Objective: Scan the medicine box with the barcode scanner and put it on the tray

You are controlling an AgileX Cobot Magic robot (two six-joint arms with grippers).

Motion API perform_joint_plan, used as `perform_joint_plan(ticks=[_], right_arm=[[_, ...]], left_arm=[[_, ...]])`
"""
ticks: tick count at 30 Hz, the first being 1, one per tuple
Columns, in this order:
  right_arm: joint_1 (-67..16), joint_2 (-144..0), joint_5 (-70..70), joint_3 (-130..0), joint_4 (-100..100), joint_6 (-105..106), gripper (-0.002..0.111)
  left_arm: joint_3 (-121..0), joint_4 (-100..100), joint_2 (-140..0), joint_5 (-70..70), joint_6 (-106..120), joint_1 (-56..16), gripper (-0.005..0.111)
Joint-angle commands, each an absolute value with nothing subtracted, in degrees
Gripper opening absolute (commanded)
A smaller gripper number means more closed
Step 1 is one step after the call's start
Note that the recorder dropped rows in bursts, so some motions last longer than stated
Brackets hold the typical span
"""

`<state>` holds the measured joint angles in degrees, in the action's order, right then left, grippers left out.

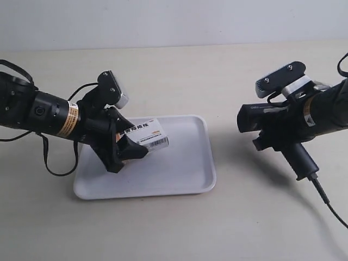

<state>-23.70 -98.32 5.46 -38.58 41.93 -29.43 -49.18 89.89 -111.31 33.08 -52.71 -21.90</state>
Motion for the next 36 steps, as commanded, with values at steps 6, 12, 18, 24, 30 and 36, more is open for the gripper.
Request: perform_joint_plan(ticks=[6, 12, 18, 24, 30, 36], right_arm=[[-21.92, -106.62, -2.86, -39.59, 42.0, -34.0, 0.001], [-22.01, -106.61, -2.52, -39.75, 42.0, -38.28, 0.06], [-22.01, -102.82, -0.95, -39.75, 42.38, -41.8, 0.103], [-22.01, -88.46, 3.67, -39.75, 39.5, -42.55, 0.104], [-24.26, -65.25, 7.41, -39.75, 34.99, -37.95, 0.087], [-24.32, -50.74, 7.05, -36.95, 34.38, -38.29, 0.027]], left_arm=[[-49.45, 86.15, -113.52, 23.45, -52.95, -22.24, 0.008], [-49.45, 87.73, -113.52, 27.48, -52.46, -22.24, 0.105], [-49.45, 88.91, -111.07, 29.62, -52.83, -22.24, 0.105], [-49.45, 96.66, -98.13, 28.77, -64.37, -20.91, 0.105], [-45.89, 99.95, -77.46, 39.09, -79.94, -13.33, 0.067], [-35.4, 98.07, -62.68, 39.93, -84.77, -5.53, 0.002]])
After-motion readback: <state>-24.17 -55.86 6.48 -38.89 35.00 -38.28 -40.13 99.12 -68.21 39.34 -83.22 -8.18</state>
